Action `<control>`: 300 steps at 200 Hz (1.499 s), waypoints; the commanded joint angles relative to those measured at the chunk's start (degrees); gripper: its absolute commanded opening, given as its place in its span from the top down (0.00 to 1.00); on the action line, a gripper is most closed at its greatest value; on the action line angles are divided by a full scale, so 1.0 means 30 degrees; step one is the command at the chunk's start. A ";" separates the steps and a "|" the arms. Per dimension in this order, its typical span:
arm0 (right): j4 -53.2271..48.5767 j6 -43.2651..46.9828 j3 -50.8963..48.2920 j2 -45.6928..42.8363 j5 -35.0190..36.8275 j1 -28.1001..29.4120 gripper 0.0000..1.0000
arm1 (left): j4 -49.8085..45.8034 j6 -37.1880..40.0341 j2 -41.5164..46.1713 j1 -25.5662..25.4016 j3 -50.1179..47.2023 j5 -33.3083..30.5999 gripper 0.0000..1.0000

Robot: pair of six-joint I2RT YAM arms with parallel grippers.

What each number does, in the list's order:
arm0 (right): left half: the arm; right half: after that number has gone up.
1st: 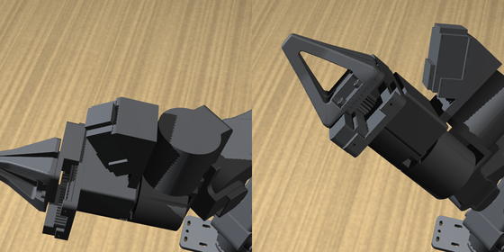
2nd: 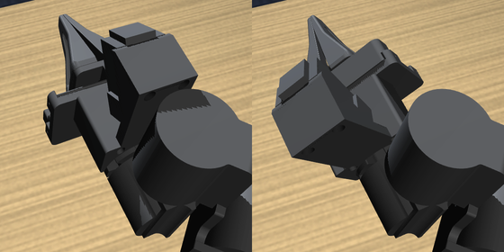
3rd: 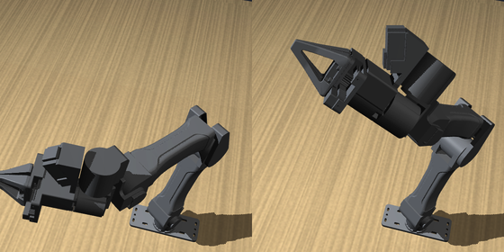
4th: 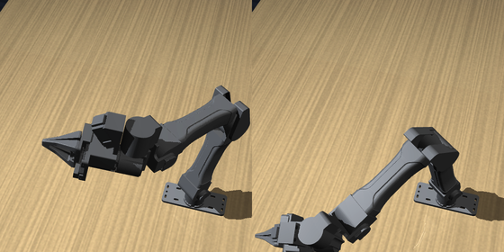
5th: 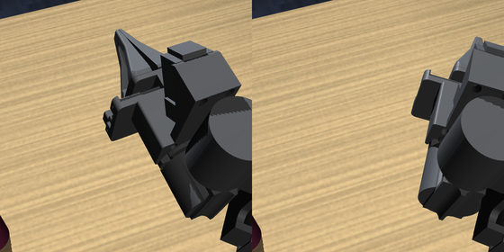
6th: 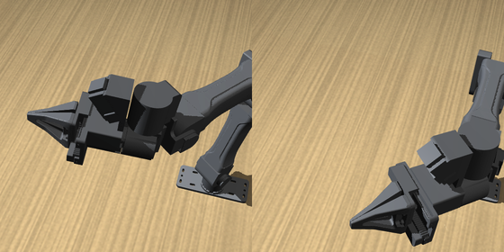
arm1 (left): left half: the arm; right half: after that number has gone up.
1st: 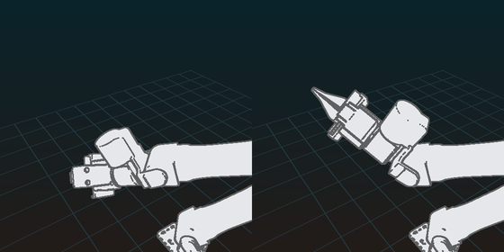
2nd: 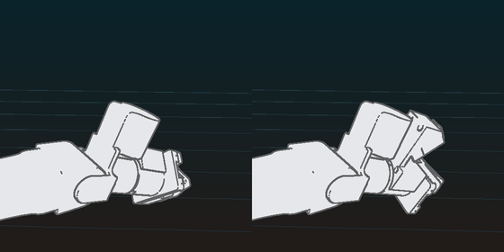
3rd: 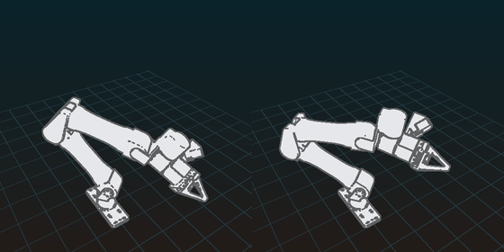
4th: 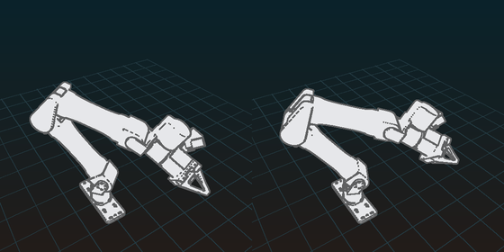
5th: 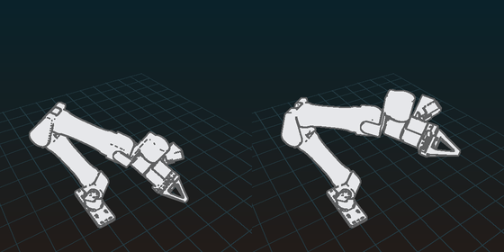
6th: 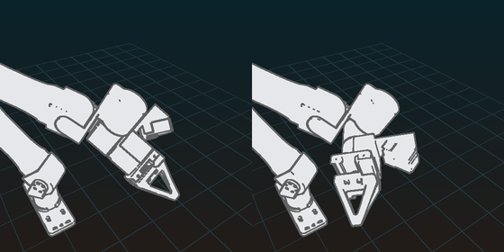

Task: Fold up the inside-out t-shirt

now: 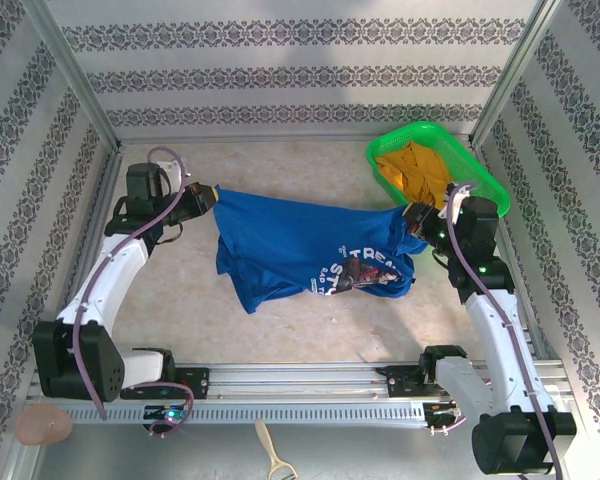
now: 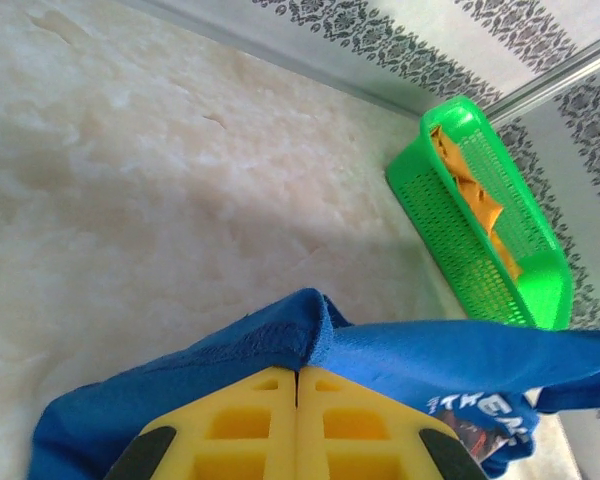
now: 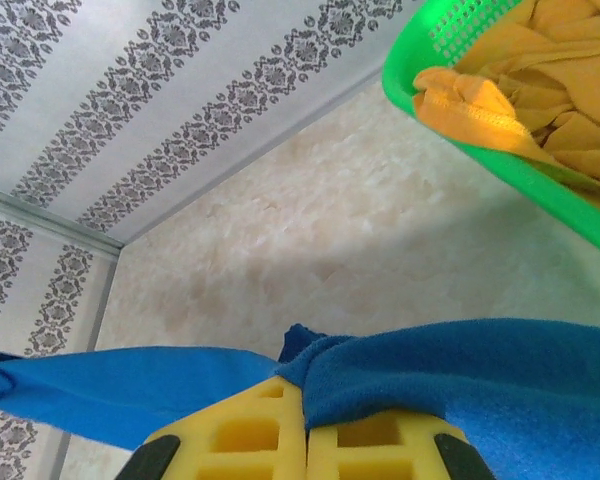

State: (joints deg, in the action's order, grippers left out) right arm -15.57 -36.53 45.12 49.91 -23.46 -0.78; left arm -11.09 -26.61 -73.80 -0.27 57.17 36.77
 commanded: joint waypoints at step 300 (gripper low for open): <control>0.2671 0.0406 -0.0920 0.2810 0.2929 0.0522 1.00 | 0.2226 0.0696 -0.9405 -0.3196 0.0083 -0.4612 0.51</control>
State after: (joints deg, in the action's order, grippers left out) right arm -9.32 -35.64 40.53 58.35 -14.81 0.64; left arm -2.74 -26.06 -100.90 -9.02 57.21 23.68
